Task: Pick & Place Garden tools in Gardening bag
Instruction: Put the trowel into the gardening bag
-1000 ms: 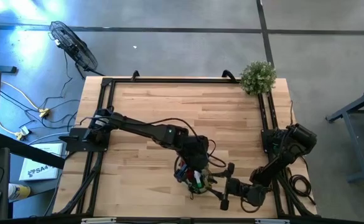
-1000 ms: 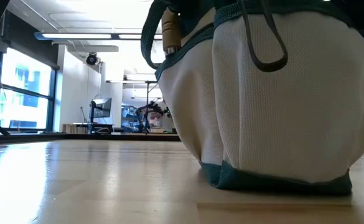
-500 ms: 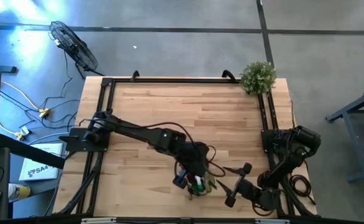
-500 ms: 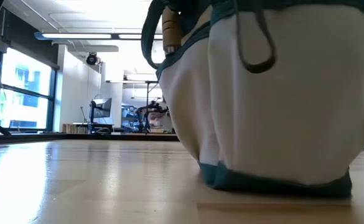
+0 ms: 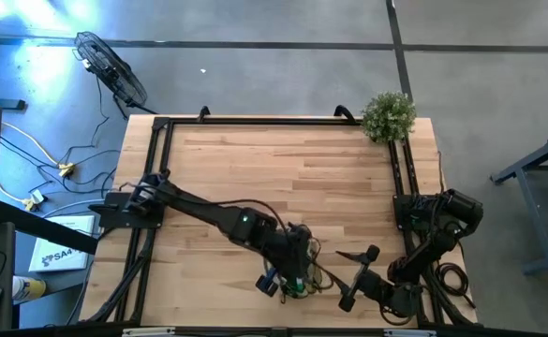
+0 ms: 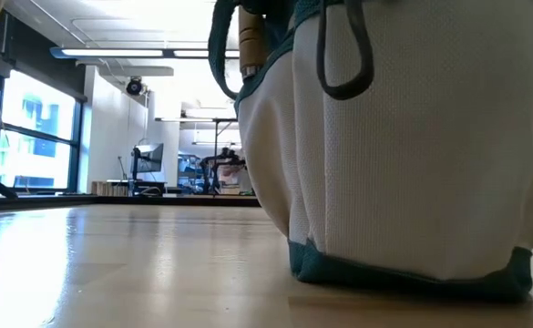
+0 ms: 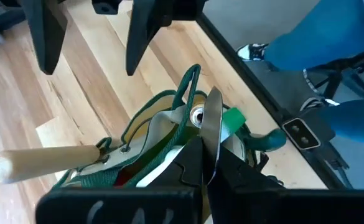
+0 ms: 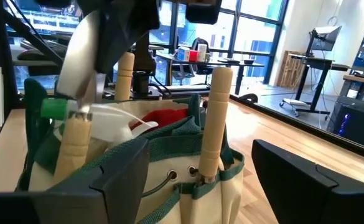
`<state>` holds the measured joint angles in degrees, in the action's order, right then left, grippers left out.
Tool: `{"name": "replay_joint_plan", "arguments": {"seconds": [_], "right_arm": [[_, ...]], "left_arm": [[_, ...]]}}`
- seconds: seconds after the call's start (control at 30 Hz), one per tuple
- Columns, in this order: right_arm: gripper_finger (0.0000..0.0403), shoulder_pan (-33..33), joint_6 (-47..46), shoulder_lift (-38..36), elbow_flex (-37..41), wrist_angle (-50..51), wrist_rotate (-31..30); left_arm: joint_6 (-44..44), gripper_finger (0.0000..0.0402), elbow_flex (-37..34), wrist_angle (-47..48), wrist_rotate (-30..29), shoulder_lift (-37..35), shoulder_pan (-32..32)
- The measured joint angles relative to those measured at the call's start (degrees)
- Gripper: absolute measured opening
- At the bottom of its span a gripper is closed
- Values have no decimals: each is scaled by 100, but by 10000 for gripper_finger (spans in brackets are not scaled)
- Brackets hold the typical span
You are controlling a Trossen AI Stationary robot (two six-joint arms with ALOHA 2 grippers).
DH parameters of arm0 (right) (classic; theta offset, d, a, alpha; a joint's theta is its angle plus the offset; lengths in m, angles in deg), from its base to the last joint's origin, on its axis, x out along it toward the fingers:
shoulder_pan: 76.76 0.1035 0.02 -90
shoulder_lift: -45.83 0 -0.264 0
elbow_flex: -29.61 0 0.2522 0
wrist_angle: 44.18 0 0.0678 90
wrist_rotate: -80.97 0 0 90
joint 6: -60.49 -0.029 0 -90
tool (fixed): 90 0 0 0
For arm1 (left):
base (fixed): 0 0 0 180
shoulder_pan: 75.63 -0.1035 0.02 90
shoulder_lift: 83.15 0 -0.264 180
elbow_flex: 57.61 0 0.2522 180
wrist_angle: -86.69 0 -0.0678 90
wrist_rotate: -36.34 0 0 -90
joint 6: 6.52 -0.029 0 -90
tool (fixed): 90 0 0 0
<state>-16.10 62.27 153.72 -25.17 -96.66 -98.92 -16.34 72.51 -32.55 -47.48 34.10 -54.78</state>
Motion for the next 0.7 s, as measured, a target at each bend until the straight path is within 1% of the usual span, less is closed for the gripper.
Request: {"name": "replay_joint_plan", "arguments": {"seconds": [0.2,0.33,0.47,0.7], "right_arm": [[275,-54,0,4,0,5,-7],[275,-117,0,7,0,32,-1],[275,-172,-30,9,0,67,-2],[275,-208,-66,9,2,140,4]], "left_arm": [[-2,0,7,101,-357,9,207],[15,0,31,464,-695,-1,293],[247,0,402,1300,-923,21,333],[255,0,812,1500,-1034,29,403]]}}
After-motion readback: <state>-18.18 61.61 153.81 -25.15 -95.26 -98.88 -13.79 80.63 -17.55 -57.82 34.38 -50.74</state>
